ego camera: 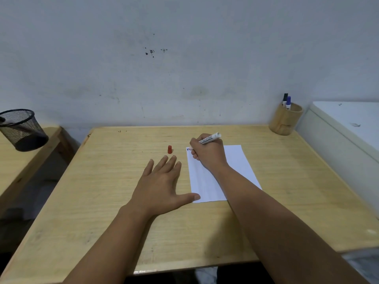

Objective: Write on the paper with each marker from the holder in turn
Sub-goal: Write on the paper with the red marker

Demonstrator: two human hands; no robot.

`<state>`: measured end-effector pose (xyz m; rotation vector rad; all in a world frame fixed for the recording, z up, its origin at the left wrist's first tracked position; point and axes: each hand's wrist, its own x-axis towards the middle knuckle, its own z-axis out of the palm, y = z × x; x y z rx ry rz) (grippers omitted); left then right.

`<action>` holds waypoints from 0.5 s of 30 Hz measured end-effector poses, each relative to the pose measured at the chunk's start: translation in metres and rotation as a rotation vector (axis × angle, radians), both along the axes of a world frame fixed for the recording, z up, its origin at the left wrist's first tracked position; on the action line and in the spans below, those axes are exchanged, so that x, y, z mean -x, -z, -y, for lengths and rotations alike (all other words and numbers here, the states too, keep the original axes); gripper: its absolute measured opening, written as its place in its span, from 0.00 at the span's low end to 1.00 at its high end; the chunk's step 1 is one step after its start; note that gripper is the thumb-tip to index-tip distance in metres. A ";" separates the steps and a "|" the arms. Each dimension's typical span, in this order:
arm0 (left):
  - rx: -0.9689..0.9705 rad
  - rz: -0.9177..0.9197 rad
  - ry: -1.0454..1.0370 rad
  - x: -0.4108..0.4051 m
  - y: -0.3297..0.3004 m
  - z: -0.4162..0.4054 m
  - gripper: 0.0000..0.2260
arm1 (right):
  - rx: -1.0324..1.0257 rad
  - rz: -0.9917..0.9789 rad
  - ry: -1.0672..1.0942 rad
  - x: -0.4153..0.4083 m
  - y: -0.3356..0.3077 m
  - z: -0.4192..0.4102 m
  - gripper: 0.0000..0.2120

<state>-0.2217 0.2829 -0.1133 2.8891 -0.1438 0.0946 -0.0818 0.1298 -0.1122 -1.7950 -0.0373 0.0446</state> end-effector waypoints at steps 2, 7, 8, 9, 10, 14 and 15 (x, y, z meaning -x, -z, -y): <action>-0.001 0.000 0.001 0.000 0.000 0.000 0.52 | 0.016 0.009 0.001 -0.001 0.000 0.000 0.12; 0.001 0.004 0.001 -0.001 0.000 0.000 0.52 | 0.037 0.023 -0.006 -0.002 0.001 -0.001 0.11; 0.000 0.004 0.000 -0.001 0.000 0.000 0.53 | 0.037 0.026 -0.007 -0.002 0.001 -0.001 0.11; -0.002 0.003 -0.001 -0.001 0.000 0.000 0.53 | 0.037 0.028 -0.007 -0.002 0.001 -0.001 0.11; -0.003 0.001 -0.001 -0.001 0.000 0.000 0.53 | 0.038 0.029 -0.007 -0.002 0.002 -0.001 0.11; 0.001 0.005 -0.002 -0.001 0.001 0.000 0.53 | 0.040 0.028 -0.008 -0.002 0.002 0.000 0.11; 0.001 0.007 -0.003 0.000 0.001 0.000 0.53 | 0.037 0.024 -0.008 -0.003 0.002 0.000 0.12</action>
